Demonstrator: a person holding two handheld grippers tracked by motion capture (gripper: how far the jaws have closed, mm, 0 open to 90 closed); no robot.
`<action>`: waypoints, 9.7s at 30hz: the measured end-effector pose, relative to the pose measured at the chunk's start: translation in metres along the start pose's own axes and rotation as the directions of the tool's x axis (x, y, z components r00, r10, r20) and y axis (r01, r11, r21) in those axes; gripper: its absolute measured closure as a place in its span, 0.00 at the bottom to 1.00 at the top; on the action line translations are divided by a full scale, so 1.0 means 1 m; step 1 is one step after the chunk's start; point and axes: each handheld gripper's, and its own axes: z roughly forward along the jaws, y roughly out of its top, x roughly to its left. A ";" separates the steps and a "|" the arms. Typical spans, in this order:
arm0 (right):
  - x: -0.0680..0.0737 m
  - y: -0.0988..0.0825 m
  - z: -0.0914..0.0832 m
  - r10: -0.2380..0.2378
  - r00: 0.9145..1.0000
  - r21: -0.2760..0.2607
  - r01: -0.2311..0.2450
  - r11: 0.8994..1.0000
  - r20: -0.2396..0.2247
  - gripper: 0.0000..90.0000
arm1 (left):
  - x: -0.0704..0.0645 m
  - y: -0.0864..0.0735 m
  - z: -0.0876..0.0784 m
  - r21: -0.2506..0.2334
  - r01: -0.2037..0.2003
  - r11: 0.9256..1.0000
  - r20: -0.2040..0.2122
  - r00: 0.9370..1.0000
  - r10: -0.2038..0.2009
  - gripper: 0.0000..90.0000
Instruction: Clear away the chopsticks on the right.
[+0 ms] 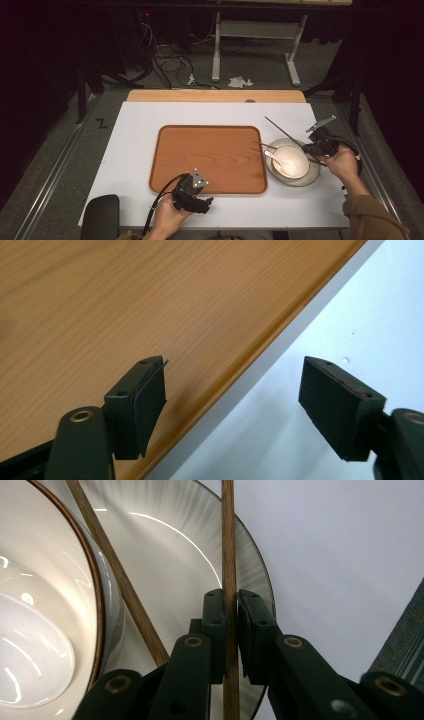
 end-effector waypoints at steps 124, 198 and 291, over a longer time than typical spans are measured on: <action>0.189 0.009 -0.016 -0.104 0.985 -0.247 0.066 0.967 -0.140 0.72 | 0.001 0.001 -0.006 -0.018 -0.013 1.000 -0.009 1.000 0.013 0.30; 0.024 -0.057 -0.034 0.236 0.972 -0.224 -0.229 0.947 0.005 0.75 | 0.003 0.000 -0.004 -0.012 0.008 1.000 -0.009 1.000 -0.008 0.30; 0.141 0.003 -0.085 -0.090 0.989 -0.343 0.045 0.938 -0.117 0.95 | 0.005 0.000 -0.009 -0.025 0.006 1.000 -0.020 1.000 -0.007 0.30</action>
